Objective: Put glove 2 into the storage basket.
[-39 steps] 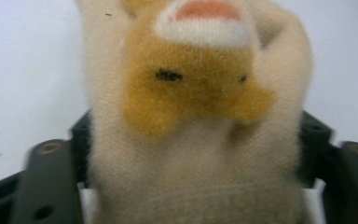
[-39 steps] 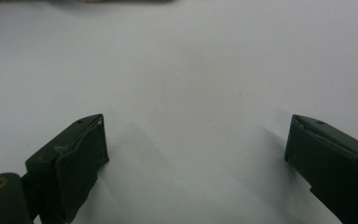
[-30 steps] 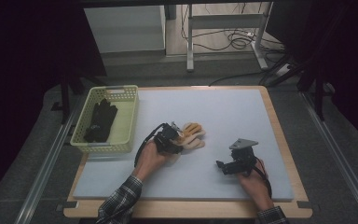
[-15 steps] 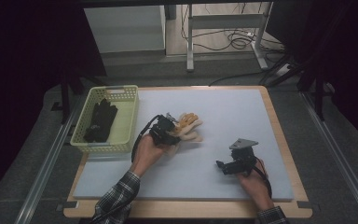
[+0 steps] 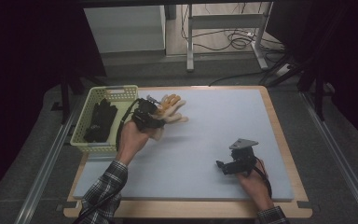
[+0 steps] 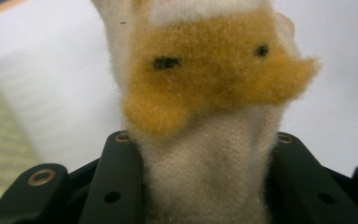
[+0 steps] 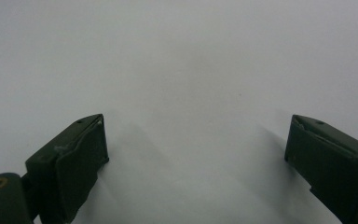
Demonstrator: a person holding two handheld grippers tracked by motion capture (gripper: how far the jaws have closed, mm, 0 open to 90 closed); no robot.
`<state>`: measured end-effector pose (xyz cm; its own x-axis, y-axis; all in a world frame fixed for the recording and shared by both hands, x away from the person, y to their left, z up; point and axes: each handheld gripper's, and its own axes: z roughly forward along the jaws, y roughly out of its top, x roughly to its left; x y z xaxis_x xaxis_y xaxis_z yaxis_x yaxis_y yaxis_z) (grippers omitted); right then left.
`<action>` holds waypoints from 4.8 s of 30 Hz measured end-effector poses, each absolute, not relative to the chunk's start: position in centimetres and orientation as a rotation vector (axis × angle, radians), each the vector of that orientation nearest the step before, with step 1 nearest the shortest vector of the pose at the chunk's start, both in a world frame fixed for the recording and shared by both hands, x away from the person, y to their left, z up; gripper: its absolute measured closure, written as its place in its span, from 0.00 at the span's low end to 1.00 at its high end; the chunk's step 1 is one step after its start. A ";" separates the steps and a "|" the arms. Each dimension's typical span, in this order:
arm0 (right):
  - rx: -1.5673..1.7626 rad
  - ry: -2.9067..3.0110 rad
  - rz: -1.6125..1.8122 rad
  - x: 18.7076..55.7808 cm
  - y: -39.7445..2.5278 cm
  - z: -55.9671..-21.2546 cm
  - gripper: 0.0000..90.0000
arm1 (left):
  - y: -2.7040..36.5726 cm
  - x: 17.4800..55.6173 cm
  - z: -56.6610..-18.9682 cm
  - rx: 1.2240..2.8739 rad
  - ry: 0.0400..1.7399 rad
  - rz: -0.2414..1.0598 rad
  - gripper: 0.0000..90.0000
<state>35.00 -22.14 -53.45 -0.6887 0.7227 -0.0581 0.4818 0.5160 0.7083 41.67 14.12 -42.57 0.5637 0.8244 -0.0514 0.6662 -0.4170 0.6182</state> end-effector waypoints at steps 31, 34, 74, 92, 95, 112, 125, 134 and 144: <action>1.001 2.415 0.971 35.0 -22.1 -53.5 0.06 | 31.5 44.5 -43.6 1.888 1.716 0.497 0.67; 1.001 2.415 0.971 35.0 -22.1 -53.5 0.06 | 31.6 45.0 -44.3 1.894 1.734 0.490 0.67; 1.001 2.415 0.972 35.0 -22.1 -53.5 0.06 | 27.6 48.6 -50.1 2.117 1.696 0.248 0.10; 1.002 2.415 0.973 35.0 -22.1 -53.5 0.06 | 28.3 47.9 -49.2 2.092 1.682 0.149 0.54; 1.002 2.415 0.973 35.0 -22.1 -53.5 0.06 | 28.5 47.8 -49.1 2.084 1.669 0.115 0.54; 1.001 2.415 0.972 35.0 -22.1 -53.5 0.06 | 30.6 46.2 -47.6 2.022 1.631 0.334 0.16; 1.001 2.415 0.971 35.0 -22.1 -53.5 0.06 | 31.5 44.7 -46.4 2.008 1.553 0.372 0.07; 1.001 2.415 0.971 35.0 -22.1 -53.5 0.06 | 31.5 43.5 -45.7 2.009 1.480 0.410 0.04; 1.002 2.415 0.971 35.0 -22.1 -53.4 0.06 | 31.1 42.3 -45.0 2.003 1.413 0.436 0.03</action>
